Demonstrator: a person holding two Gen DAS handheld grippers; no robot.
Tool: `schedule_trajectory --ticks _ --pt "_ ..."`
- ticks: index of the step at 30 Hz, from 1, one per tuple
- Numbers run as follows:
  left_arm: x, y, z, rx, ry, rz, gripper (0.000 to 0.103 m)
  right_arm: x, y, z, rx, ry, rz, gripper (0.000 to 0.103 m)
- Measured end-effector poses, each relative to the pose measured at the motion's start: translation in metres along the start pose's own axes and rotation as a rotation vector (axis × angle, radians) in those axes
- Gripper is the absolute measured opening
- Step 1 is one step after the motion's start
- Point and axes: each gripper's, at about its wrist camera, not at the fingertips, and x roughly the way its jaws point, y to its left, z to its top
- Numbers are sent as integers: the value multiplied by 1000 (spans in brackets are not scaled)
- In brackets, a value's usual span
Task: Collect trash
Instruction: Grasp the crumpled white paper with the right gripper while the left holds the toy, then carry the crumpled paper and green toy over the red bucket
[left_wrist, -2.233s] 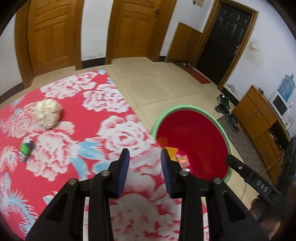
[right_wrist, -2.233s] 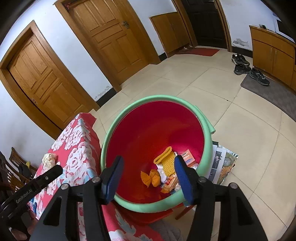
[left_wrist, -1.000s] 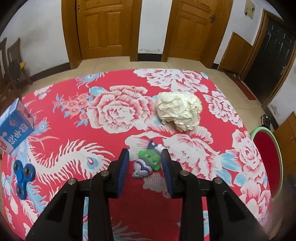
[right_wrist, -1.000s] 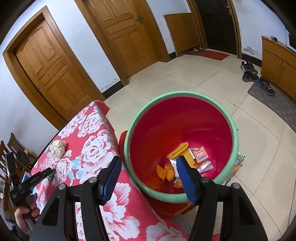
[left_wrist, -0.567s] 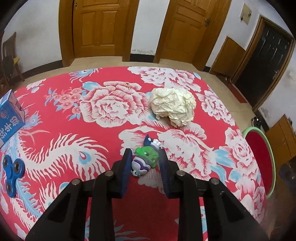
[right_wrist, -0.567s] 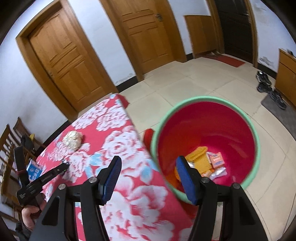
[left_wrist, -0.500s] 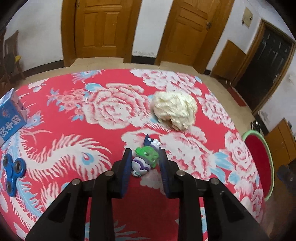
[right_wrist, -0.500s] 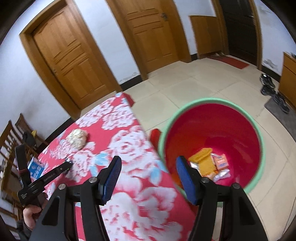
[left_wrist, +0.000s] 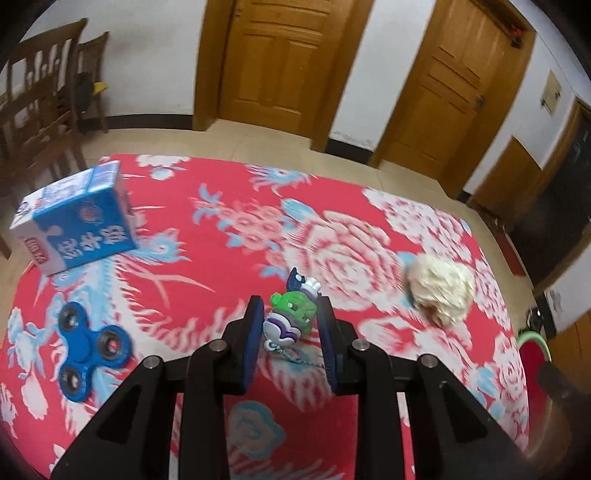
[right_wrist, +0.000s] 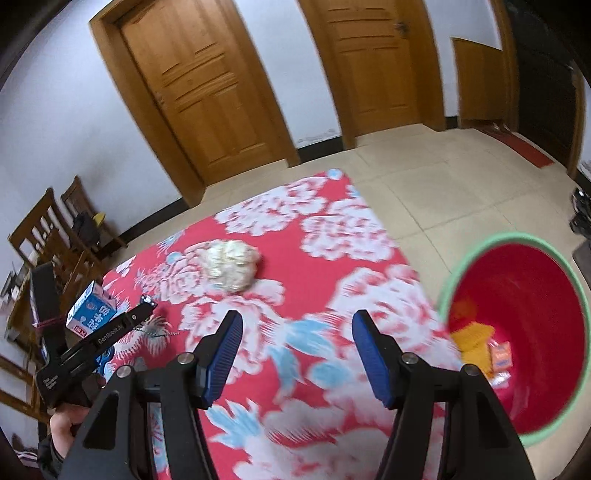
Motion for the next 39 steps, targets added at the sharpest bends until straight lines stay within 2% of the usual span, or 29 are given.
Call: schedule_trajectory --ticks 7,13,25,27,28,32,39 --pt "5 13 0 -32 -5 19 29 42 31 13 -50 43 31 65" --pt "7 21 0 -54 -1 34 29 77 48 23 -84 76 23 65" --pt "13 23 -1 -58 11 42 29 121 62 34 -107 106 13 64" --pt "14 23 -1 -59 14 41 29 122 63 34 -119 93 -1 56" --pt "14 24 -1 -59 15 42 29 123 64 33 -135 98 0 45" --pt "12 23 -1 -62 8 37 29 120 67 32 -152 93 4 38" --pt "8 21 -1 -55 2 28 29 92 65 32 -145 54 33 37"
